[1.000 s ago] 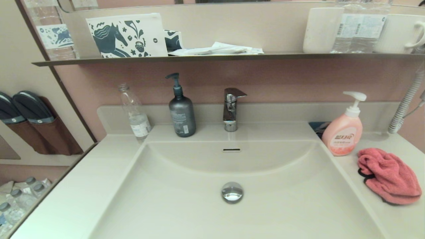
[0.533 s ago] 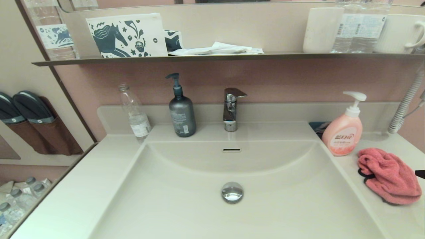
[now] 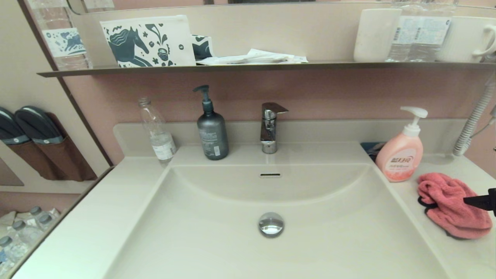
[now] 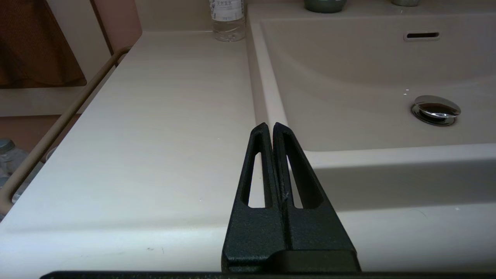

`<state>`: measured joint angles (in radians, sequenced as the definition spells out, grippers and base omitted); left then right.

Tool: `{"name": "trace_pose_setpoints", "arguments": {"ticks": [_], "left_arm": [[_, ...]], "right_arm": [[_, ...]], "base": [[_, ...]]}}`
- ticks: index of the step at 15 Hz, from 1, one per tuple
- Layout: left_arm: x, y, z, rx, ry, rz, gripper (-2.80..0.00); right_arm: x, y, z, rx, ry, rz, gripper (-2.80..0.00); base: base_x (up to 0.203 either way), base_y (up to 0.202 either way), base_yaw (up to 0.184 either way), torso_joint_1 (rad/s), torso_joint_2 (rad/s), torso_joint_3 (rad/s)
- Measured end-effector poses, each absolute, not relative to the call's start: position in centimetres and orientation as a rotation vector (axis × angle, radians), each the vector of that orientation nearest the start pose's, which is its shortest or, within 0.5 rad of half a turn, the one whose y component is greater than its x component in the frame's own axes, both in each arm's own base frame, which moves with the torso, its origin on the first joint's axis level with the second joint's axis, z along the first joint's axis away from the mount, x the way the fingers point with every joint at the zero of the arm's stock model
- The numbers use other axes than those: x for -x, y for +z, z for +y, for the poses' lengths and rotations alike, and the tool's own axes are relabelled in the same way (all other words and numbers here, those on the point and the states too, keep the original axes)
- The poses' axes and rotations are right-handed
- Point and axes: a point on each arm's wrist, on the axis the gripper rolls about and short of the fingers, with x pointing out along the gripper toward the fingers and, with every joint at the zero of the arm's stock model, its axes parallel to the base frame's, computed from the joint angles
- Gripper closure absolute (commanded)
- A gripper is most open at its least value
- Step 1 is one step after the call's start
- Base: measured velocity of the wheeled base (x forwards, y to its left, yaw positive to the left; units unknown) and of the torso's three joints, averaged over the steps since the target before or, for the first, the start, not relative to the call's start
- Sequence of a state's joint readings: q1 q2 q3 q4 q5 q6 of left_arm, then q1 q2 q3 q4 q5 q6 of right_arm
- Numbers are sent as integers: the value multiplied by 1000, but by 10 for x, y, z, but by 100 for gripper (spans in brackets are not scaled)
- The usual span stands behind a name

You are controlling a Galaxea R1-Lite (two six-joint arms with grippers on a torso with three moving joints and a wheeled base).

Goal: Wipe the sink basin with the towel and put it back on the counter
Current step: Pick up the cloth

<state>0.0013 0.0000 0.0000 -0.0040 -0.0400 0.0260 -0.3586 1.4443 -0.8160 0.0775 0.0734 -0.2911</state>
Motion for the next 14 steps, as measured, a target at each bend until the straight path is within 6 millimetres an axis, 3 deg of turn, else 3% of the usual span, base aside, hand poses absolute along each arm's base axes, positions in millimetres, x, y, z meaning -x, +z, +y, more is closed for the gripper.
{"name": "trace_pose_setpoints", "arguments": {"ticks": [8,14], "left_arm": [[23,76,-1,-26,-39,-4,0],[23,76,-1,-26,-39,-4,0]], "right_arm": [[-239,173,-72,149,-112,746,-280],[-265,153,-80,180,-143,739,-280]], "base": [[0,0,0,0,0,0],[0,0,0,0,0,0]]}}
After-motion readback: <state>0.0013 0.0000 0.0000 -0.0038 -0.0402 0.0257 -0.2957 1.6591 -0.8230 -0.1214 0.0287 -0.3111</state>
